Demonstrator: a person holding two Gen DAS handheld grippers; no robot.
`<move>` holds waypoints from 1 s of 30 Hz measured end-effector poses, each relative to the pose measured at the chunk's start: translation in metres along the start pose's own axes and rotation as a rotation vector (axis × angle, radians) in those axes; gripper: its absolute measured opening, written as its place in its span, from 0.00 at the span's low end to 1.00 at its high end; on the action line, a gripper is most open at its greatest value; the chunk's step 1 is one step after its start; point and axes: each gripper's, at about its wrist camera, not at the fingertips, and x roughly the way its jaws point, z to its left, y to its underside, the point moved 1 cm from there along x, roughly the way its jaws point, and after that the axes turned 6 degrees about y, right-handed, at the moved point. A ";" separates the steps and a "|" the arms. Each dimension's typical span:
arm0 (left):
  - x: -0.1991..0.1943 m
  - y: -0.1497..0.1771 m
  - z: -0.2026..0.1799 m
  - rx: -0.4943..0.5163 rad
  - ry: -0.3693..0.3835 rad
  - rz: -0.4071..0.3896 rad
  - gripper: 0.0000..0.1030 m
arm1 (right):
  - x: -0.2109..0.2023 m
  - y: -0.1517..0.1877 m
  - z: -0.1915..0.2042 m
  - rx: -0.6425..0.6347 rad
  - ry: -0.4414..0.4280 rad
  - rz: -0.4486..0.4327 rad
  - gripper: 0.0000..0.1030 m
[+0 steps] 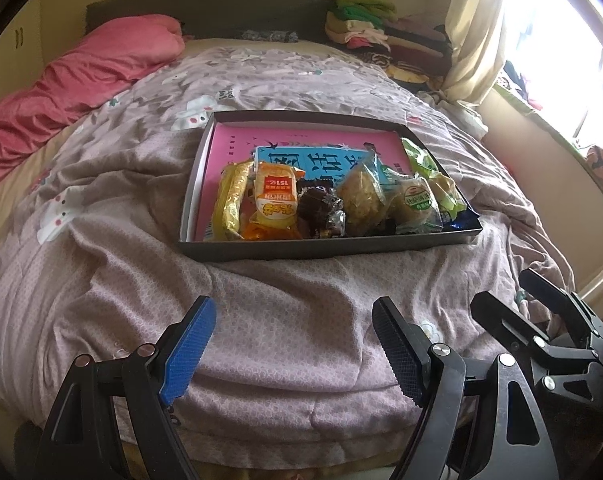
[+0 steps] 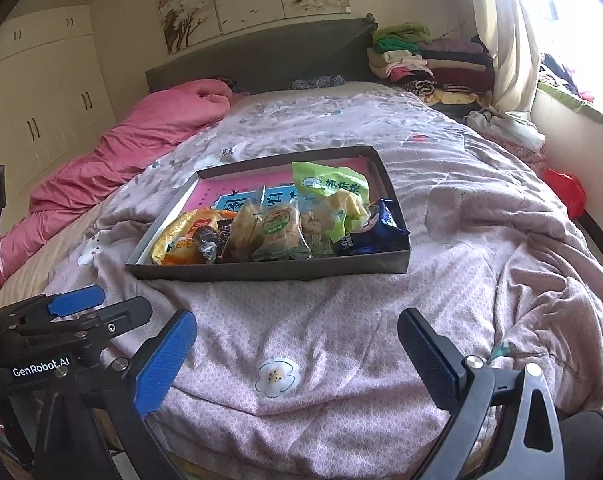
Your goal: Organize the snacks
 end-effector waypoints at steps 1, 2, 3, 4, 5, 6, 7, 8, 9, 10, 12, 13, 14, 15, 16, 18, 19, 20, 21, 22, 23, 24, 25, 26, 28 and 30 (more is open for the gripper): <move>0.000 0.000 0.000 -0.003 -0.002 0.001 0.79 | 0.000 0.000 -0.001 0.002 0.002 -0.001 0.98; 0.000 0.000 0.001 -0.004 -0.002 0.002 0.79 | 0.001 0.000 -0.001 0.004 0.003 0.000 0.98; 0.001 0.000 0.001 -0.004 -0.003 0.003 0.79 | 0.002 0.000 -0.002 0.006 0.004 0.002 0.98; 0.001 0.000 0.001 -0.005 -0.005 0.002 0.79 | 0.003 0.000 -0.003 0.008 0.005 0.006 0.98; 0.001 0.000 0.002 -0.006 -0.005 0.003 0.79 | 0.003 0.000 -0.003 0.009 0.004 0.008 0.98; 0.001 -0.001 0.002 -0.007 -0.004 0.002 0.79 | 0.004 0.001 -0.003 0.009 0.005 0.010 0.98; 0.001 -0.001 0.002 -0.007 -0.007 0.000 0.79 | 0.004 0.001 -0.003 0.009 0.006 0.013 0.98; 0.001 -0.001 0.002 -0.006 -0.009 0.000 0.79 | 0.004 0.001 -0.003 0.009 0.006 0.014 0.98; 0.001 -0.001 0.002 -0.007 -0.009 -0.001 0.79 | 0.005 0.001 -0.003 0.010 0.006 0.014 0.98; 0.002 -0.001 0.002 -0.007 -0.009 -0.001 0.79 | 0.005 0.001 -0.003 0.011 0.007 0.014 0.98; 0.002 -0.001 0.002 -0.006 -0.012 0.000 0.79 | 0.005 0.001 -0.003 0.010 0.007 0.015 0.98; 0.002 -0.002 0.001 -0.005 -0.011 -0.001 0.79 | 0.005 0.001 -0.003 0.010 0.008 0.015 0.98; 0.002 -0.002 0.001 -0.005 -0.011 0.001 0.79 | 0.005 0.001 -0.003 0.010 0.010 0.015 0.98; 0.002 -0.001 0.001 -0.005 -0.012 0.000 0.79 | 0.005 0.001 -0.004 0.011 0.009 0.016 0.98; 0.002 -0.002 0.001 -0.004 -0.012 0.000 0.79 | 0.005 0.001 -0.004 0.011 0.010 0.016 0.98; 0.002 -0.002 0.001 -0.001 -0.012 -0.002 0.79 | 0.005 0.002 -0.004 0.011 0.011 0.016 0.98; 0.003 -0.002 0.001 -0.002 -0.012 0.000 0.79 | 0.006 0.002 -0.004 0.011 0.011 0.016 0.98; 0.003 -0.002 0.002 -0.003 -0.014 -0.001 0.79 | 0.006 0.002 -0.004 0.011 0.011 0.017 0.98; 0.003 -0.002 0.001 -0.004 -0.014 0.000 0.79 | 0.006 0.002 -0.004 0.011 0.010 0.017 0.98; 0.003 -0.002 0.002 -0.007 -0.017 0.001 0.79 | 0.006 0.002 -0.004 0.011 0.010 0.016 0.98; 0.002 -0.002 0.002 -0.008 -0.018 0.001 0.79 | 0.006 0.002 -0.004 0.011 0.011 0.017 0.98; 0.002 -0.003 0.003 -0.011 -0.019 0.001 0.79 | 0.005 0.001 -0.004 0.011 0.011 0.016 0.98; 0.002 -0.003 0.003 -0.011 -0.018 0.000 0.79 | 0.005 0.001 -0.005 0.012 0.010 0.014 0.98; 0.002 -0.003 0.003 -0.010 -0.019 0.001 0.79 | 0.006 0.001 -0.005 0.013 0.011 0.014 0.98; 0.002 -0.003 0.004 -0.009 -0.019 0.001 0.79 | 0.006 0.001 -0.005 0.013 0.010 0.015 0.98; 0.002 -0.003 0.003 -0.011 -0.021 0.002 0.79 | 0.006 0.002 -0.006 0.012 0.012 0.018 0.98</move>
